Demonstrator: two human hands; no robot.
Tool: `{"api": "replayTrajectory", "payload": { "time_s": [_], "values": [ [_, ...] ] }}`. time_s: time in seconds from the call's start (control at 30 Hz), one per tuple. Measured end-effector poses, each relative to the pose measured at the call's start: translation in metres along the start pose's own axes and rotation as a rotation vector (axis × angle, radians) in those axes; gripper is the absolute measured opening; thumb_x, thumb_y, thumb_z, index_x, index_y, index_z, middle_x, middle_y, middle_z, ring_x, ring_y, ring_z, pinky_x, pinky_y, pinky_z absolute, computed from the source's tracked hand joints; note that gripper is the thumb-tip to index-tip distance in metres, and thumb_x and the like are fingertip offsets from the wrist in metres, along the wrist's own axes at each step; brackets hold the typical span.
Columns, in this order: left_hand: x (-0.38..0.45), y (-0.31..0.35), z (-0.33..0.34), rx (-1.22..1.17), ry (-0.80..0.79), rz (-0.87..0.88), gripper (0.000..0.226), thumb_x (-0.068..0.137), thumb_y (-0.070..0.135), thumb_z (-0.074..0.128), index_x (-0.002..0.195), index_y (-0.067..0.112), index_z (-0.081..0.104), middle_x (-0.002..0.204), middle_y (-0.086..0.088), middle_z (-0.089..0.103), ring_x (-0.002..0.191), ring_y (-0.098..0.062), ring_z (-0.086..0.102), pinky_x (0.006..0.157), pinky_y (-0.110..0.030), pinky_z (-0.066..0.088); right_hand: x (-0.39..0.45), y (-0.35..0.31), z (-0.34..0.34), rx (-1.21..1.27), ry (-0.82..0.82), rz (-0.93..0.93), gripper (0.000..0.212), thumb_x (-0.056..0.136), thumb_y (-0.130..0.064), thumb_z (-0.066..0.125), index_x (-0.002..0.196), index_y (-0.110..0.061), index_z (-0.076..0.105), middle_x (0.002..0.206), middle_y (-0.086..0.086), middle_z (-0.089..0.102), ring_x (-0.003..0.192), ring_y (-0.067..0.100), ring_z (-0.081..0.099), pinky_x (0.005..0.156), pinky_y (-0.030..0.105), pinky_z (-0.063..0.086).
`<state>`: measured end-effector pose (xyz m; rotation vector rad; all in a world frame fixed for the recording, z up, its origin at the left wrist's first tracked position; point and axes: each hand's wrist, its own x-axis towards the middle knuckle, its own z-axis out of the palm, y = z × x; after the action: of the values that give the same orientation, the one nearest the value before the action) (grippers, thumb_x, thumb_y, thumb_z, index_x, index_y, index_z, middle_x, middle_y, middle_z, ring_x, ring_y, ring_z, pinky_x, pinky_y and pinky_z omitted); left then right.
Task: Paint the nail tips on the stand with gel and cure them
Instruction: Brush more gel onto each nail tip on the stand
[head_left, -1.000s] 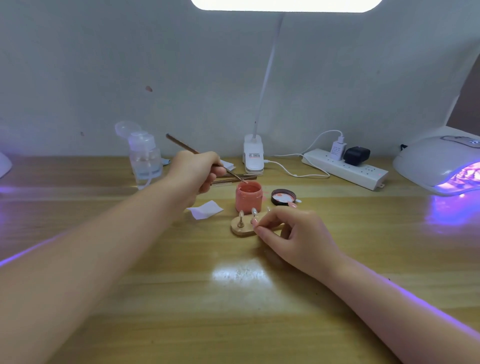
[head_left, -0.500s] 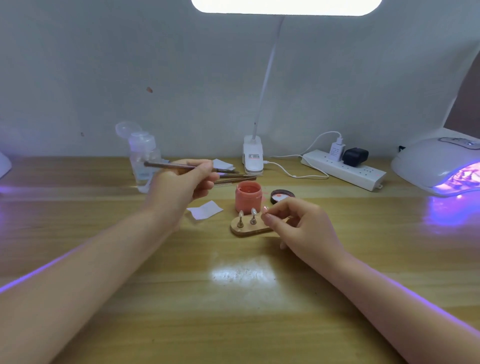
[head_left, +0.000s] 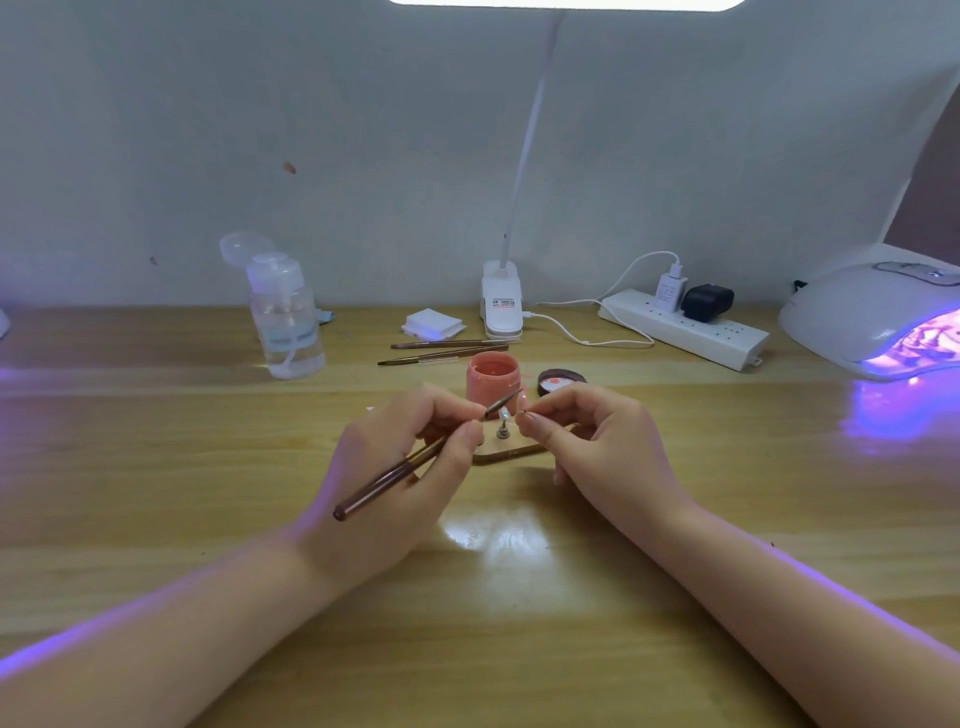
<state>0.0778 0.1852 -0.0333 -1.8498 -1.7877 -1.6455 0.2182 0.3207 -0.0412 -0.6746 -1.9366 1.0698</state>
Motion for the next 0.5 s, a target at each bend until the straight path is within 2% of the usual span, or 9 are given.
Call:
{"api": "replayTrajectory", "payload": {
  "time_s": [0.13, 0.23, 0.33, 0.5],
  "values": [
    [-0.0002, -0.0015, 0.0011, 0.001, 0.002, 0.028, 0.014, 0.088, 0.017, 0.064, 0.094, 0.03, 0.063, 0.083, 0.013, 0.07, 0.083, 0.002, 0.064, 0.073, -0.004, 0.043, 0.001, 0.0014, 0.0005, -0.005, 0.009, 0.004, 0.01, 0.082, -0.017, 0.076, 0.077, -0.023, 0.071, 0.07, -0.004, 0.07, 0.04, 0.014, 0.056, 0.048, 0.017, 0.044],
    [-0.001, -0.0015, 0.001, -0.055, -0.033, 0.022, 0.003, 0.089, 0.025, 0.061, 0.09, 0.026, 0.064, 0.083, 0.007, 0.071, 0.082, -0.004, 0.065, 0.073, -0.006, 0.044, 0.0008, 0.002, 0.0007, 0.002, 0.018, 0.001, 0.01, 0.082, -0.016, 0.076, 0.077, -0.023, 0.071, 0.071, -0.002, 0.069, 0.043, 0.015, 0.055, 0.046, 0.017, 0.044],
    [-0.0022, -0.0003, -0.0009, -0.095, -0.022, 0.031, 0.01, 0.087, 0.028, 0.055, 0.086, 0.024, 0.064, 0.077, 0.007, 0.07, 0.078, -0.004, 0.065, 0.07, -0.007, 0.044, 0.0005, 0.0026, 0.0013, -0.022, 0.017, -0.01, 0.009, 0.082, -0.015, 0.076, 0.078, -0.022, 0.071, 0.068, -0.006, 0.067, 0.042, 0.015, 0.056, 0.048, 0.02, 0.045],
    [-0.0021, -0.0003, 0.0008, -0.086, 0.025, -0.04, 0.006, 0.089, 0.032, 0.061, 0.093, 0.036, 0.062, 0.09, 0.015, 0.071, 0.084, -0.001, 0.067, 0.073, -0.009, 0.047, 0.0001, 0.0031, 0.0004, -0.033, 0.025, -0.027, 0.011, 0.081, -0.016, 0.077, 0.077, -0.025, 0.071, 0.066, -0.009, 0.067, 0.049, 0.016, 0.057, 0.053, 0.023, 0.046]
  ]
}}
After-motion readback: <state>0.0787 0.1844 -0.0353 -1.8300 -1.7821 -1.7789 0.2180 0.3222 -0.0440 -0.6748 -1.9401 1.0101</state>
